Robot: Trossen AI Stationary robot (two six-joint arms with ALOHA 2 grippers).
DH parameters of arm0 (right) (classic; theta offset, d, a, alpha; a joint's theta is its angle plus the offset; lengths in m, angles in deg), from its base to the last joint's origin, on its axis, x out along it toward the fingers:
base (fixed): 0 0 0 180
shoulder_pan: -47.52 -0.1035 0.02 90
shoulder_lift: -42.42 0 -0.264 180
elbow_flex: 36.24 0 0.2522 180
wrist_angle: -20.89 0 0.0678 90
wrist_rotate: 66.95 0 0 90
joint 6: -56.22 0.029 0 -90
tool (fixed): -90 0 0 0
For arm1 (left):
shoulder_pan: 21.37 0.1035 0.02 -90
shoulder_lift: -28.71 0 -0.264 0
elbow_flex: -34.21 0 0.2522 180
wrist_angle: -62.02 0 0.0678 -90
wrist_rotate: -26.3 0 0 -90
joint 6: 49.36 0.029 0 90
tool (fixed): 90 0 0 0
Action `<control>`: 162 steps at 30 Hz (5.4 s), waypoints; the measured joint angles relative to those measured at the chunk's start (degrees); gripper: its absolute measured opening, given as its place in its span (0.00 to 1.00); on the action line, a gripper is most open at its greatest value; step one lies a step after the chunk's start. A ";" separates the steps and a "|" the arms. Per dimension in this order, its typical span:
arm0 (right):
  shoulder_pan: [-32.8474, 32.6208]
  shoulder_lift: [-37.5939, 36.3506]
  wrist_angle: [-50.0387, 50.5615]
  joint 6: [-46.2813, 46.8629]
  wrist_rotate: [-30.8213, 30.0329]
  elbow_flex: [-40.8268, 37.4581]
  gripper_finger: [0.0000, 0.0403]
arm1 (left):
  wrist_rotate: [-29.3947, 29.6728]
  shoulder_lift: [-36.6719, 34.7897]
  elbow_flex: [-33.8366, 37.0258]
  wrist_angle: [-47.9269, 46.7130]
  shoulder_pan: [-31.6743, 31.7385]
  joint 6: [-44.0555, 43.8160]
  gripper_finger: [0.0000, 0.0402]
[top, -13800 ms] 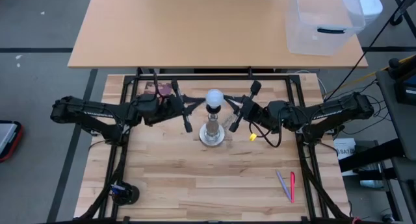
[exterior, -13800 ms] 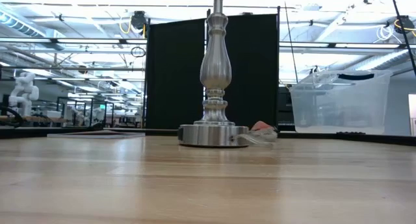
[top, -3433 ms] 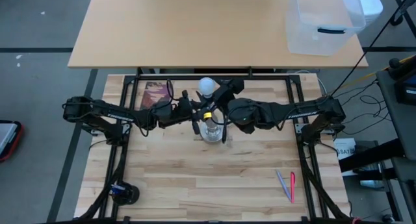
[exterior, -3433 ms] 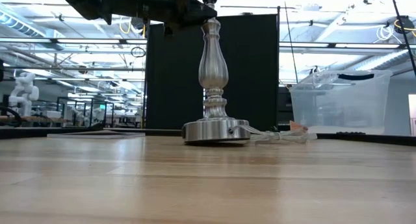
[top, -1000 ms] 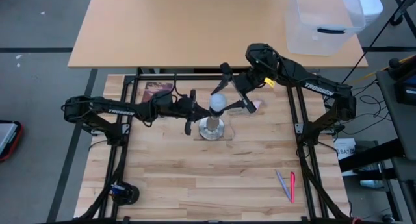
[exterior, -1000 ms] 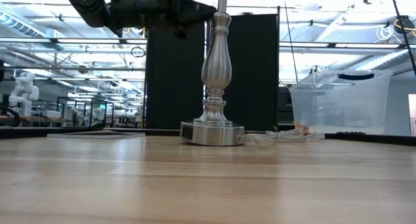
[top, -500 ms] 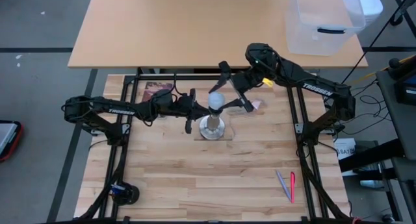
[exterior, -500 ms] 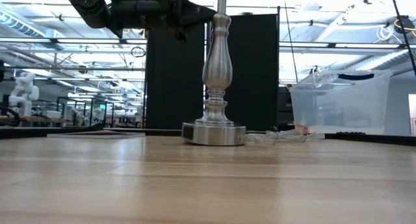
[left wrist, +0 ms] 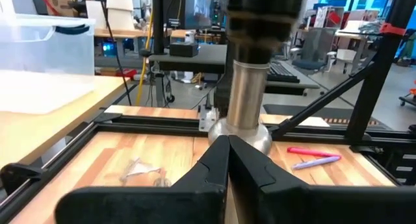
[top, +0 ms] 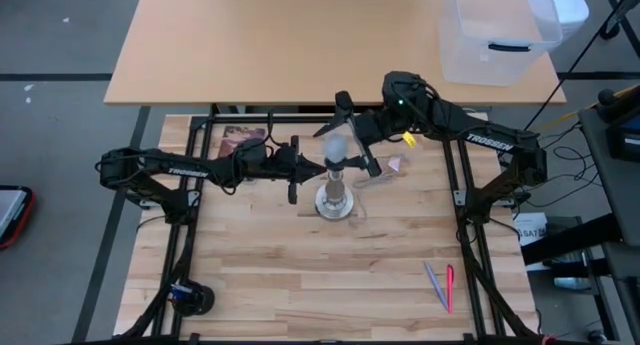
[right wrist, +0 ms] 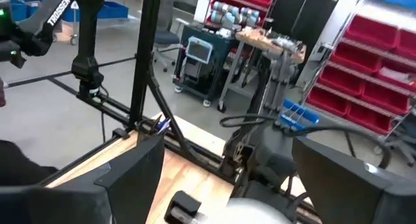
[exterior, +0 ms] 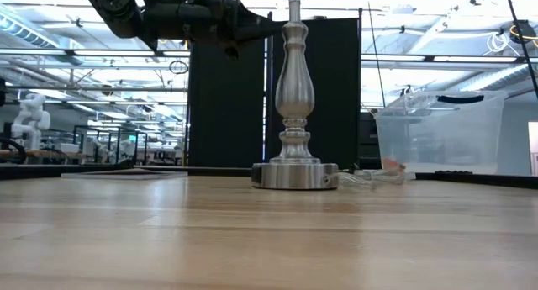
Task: Screw lightbulb
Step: Remove the lightbulb from the lamp
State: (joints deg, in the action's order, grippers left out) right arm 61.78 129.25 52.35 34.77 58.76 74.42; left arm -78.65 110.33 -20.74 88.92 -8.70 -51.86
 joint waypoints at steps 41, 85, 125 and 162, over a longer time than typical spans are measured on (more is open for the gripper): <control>-27.05 -10.12 10.30 -7.30 -54.15 0.02 0.83 | 8.02 3.07 -4.12 3.60 -4.77 5.83 0.60; -30.34 -7.37 3.04 9.37 -73.04 -4.79 0.83 | 14.35 9.19 -10.62 -9.05 -4.74 3.51 0.18; -19.84 -2.49 -19.74 15.94 -74.60 -16.72 0.83 | 17.30 5.41 -10.25 -11.85 -5.80 4.90 0.18; 0.84 -7.58 -10.62 -0.42 -9.73 -16.76 0.71 | -2.18 5.44 -10.31 -11.78 -1.29 6.04 0.18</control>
State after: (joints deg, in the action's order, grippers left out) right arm 62.62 121.67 41.73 34.35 49.03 57.66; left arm -80.83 115.78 -31.05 77.14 -9.99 -45.82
